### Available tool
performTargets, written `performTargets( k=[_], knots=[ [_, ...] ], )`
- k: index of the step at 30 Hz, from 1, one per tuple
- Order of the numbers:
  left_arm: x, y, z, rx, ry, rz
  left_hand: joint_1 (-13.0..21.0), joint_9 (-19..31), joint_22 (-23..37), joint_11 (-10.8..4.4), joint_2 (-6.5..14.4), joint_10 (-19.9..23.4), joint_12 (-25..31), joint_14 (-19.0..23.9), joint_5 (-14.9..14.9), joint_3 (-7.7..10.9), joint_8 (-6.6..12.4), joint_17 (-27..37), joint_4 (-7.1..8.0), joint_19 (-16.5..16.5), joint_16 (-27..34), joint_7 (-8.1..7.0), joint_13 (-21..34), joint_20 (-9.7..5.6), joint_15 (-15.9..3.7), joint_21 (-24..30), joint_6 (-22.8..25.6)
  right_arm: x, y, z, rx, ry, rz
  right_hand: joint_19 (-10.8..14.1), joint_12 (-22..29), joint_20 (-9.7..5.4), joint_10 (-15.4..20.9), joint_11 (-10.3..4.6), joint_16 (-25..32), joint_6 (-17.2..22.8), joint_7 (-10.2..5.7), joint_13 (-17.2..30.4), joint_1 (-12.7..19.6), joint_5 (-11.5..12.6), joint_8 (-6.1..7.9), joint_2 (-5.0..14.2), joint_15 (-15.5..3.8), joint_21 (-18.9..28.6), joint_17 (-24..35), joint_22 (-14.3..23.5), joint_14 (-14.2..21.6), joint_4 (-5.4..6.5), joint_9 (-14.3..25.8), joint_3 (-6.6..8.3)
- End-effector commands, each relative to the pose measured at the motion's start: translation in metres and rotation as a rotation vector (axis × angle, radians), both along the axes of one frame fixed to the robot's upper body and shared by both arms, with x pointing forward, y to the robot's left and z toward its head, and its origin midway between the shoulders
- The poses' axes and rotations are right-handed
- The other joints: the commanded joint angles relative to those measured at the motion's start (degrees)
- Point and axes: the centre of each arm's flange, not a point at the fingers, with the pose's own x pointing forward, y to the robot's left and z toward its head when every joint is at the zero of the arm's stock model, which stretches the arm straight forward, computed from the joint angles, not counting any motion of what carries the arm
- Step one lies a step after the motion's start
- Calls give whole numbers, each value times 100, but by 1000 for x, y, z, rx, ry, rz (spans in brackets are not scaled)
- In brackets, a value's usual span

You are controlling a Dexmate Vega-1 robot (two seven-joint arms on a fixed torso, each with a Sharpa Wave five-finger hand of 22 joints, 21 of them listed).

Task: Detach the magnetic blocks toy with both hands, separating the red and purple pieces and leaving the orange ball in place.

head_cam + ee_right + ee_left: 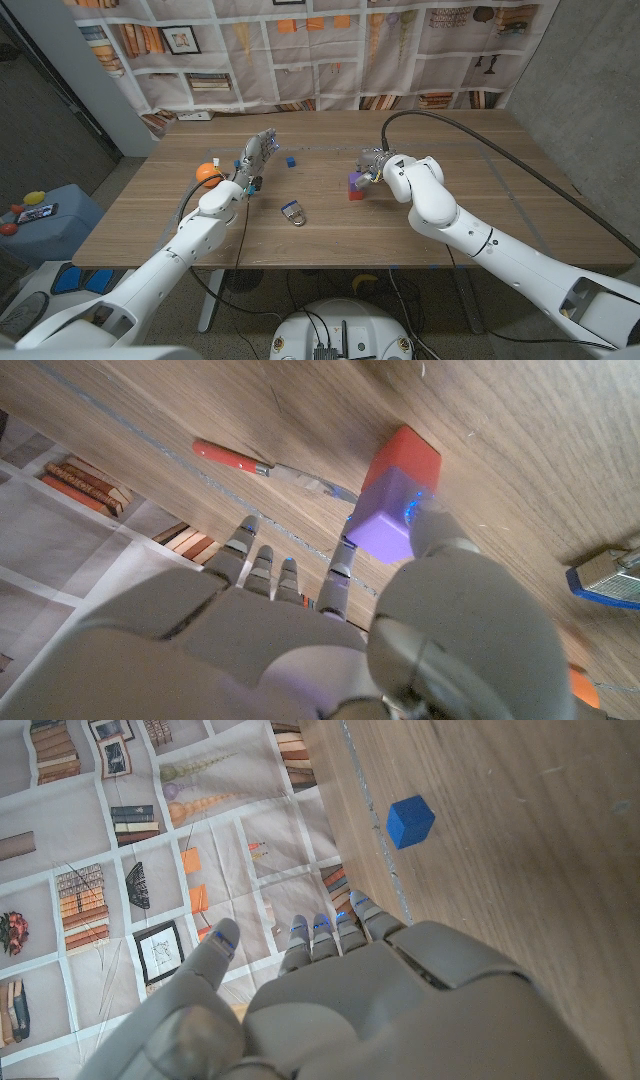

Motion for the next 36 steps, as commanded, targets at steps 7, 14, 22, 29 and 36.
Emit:
performTargets(
  k=[7, 14, 22, 29, 36],
  knots=[
    [4, -4, 0, -2, 4, -3, -56, 24, 33, 15, 384, 28, 1, 25, -5, 62, 6, 19, -15, 27, -11, 1, 23, 10, -8, -13, 52, -2, -1, 1, 12, -49, 31, 171, 40, -31, 213, -85, 84, 524, -188, 3, 331, -66, 347, -14, -67, 18, 17, 20, 134, 15, 102, 1],
    [4, -5, 0, -3, 7, -1, -60, 25, 33, 14, 383, 26, -1, 27, -6, 71, 4, 19, -16, 32, -11, 2, 23, 8, 2, -11, 50, -4, -3, 4, 29, -65, 43, 249, 53, -73, 385, -185, 129, 927, -354, -3, 489, -90, 599, -6, -135, 14, 41, 21, 235, 30, 160, -21],
    [5, -6, 1, -1, 9, 1, -66, 25, 33, 47, 383, 26, -3, 21, -7, 83, 6, 19, -15, 34, -14, 2, 23, 10, 14, -12, 58, -5, -7, 11, 85, -48, 59, 343, 61, -136, 561, -320, 181, 1316, -452, -13, 606, -93, 817, 40, -305, 13, 75, 22, 335, 58, 178, -55],
    [5, -7, 2, 4, 13, 0, -69, 25, 33, 34, 386, 23, -4, 22, -7, 92, 5, 19, -14, 34, -14, 5, 24, 15, 9, -12, 57, -6, -14, 15, 154, -29, 86, 387, 68, -169, 680, -398, 213, 1534, -473, -20, 667, -86, 927, 104, -344, 9, 94, 23, 397, 75, 171, -73],
    [3, -10, 5, 15, 13, 1, -69, 26, 33, 47, 387, 28, -3, 22, -8, 103, 8, 17, -16, 32, -15, 12, 24, 15, 9, -13, 67, -7, -24, 19, 241, -8, 115, 411, 82, -186, 776, -407, 219, 1653, -478, -24, 700, -79, 977, 133, -349, 7, 103, 23, 405, 78, 150, -88]
  ],
)
